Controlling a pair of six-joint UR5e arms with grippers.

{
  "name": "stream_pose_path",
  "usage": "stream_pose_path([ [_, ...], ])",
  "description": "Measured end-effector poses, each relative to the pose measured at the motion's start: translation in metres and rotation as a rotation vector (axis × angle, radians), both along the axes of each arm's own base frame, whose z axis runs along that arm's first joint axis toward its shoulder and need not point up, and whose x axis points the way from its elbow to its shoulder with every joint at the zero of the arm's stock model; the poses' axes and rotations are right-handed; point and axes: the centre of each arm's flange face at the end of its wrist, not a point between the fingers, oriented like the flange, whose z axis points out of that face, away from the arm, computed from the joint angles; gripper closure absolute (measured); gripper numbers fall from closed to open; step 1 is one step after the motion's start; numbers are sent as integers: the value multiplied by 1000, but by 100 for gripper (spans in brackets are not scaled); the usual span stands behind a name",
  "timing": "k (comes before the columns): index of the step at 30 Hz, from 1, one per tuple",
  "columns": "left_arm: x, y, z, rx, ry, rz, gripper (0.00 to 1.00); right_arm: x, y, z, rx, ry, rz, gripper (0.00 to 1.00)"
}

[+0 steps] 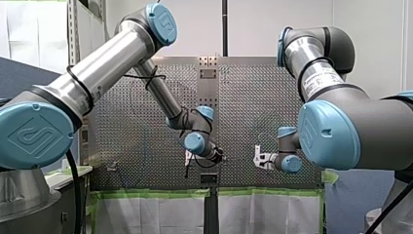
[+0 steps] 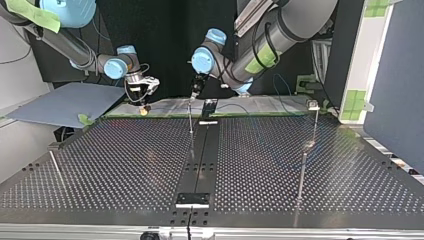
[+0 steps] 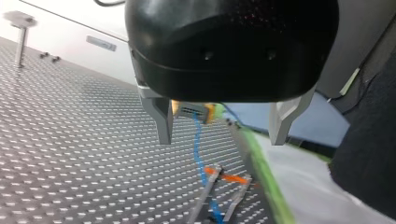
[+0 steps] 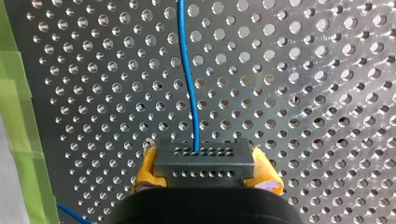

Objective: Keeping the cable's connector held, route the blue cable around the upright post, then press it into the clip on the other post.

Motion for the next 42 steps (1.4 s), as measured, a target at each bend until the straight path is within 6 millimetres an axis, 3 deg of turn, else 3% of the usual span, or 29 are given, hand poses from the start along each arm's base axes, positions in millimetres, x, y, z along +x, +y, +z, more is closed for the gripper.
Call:
stream_pose_path([
  [12,-30,33,36,-30,0,131,2,0,1,-1,11,3,-1,100],
  [30,-102,86,71,90,101,212,2,4,3,-1,13,-3,8,100],
  [42,-143,118,93,135,71,240,2,3,2,-1,14,-13,5,100],
])
